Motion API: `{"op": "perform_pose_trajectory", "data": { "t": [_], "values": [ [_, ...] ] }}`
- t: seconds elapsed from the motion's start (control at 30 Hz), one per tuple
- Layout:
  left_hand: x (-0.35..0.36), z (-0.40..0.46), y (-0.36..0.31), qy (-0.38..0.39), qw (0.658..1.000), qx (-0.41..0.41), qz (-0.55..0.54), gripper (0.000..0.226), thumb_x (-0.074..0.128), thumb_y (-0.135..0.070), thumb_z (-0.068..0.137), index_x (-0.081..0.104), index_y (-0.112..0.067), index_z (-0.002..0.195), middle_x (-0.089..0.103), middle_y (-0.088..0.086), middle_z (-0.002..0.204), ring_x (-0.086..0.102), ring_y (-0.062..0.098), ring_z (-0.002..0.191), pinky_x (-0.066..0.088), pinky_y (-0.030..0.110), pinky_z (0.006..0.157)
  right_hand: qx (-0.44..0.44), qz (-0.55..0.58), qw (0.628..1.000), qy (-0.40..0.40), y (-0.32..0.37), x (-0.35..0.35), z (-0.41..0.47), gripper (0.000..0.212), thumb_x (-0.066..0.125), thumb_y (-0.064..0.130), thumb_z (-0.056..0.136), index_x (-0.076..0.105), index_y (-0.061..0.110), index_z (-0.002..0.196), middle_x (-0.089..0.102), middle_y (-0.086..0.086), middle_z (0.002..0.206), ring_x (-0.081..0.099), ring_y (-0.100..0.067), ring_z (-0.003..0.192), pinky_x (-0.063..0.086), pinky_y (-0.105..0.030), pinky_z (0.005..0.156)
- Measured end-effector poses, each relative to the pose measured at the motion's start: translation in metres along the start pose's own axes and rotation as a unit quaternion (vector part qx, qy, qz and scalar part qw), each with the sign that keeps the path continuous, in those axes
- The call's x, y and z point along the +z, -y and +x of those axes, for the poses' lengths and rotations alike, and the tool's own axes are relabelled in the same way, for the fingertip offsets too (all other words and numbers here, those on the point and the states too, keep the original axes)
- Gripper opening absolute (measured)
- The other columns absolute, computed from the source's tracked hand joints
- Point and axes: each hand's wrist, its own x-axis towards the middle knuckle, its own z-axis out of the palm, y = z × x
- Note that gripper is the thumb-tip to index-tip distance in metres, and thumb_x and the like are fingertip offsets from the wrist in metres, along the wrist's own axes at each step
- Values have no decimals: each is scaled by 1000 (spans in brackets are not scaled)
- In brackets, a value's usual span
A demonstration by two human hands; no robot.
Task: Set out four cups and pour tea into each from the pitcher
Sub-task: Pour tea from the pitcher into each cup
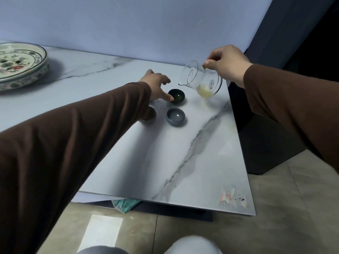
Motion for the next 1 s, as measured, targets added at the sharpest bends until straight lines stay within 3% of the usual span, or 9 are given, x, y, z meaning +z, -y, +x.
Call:
{"op": "perform_pose_trajectory", "data": {
  "t": [0.1, 0.27, 0.4, 0.63, 1.0],
  "values": [
    [9, 11, -1, 30, 999, -16, 0, 80, 77, -54, 64, 50, -26, 135, 57, -9, 125, 33, 18, 124, 39, 36, 99, -36, -66, 997, -2, -1, 0, 6, 20, 63, 37, 89, 73, 21, 96, 69, 0, 100, 60, -21, 97, 42, -29, 80],
    [25, 18, 2, 33, 998, -50, -10, 81, 75, -61, 56, 54, -34, 129, 47, 0, 120, 40, 19, 121, 41, 39, 104, -79, -128, 989, 8, 3, 7, 13, 18, 62, 36, 90, 71, 22, 95, 62, 3, 93, 53, -19, 90, 35, -28, 76],
    [30, 22, 2, 24, 997, -61, -28, 85, 73, -63, 52, 53, -35, 129, 47, 2, 121, 44, 20, 117, 41, 37, 104, -117, -167, 979, 19, 9, 12, 14, 18, 62, 34, 91, 70, 19, 96, 68, -3, 100, 58, -27, 100, 39, -31, 77],
    [31, 24, 3, 11, 999, -38, -16, 59, 74, -53, 62, 63, -34, 116, 57, -2, 102, 38, 18, 118, 44, 39, 98, -174, -219, 960, 21, 22, 17, 15, 19, 60, 32, 92, 68, 16, 100, 69, -8, 105, 59, -31, 104, 37, -33, 77],
    [31, 25, 4, 11, 998, -53, -20, 59, 75, -55, 57, 64, -38, 112, 52, 3, 111, 42, 18, 113, 45, 36, 97, -217, -261, 941, 9, 35, 19, 15, 18, 59, 29, 94, 67, 16, 102, 68, -7, 105, 59, -33, 102, 38, -35, 75]
  ]
}}
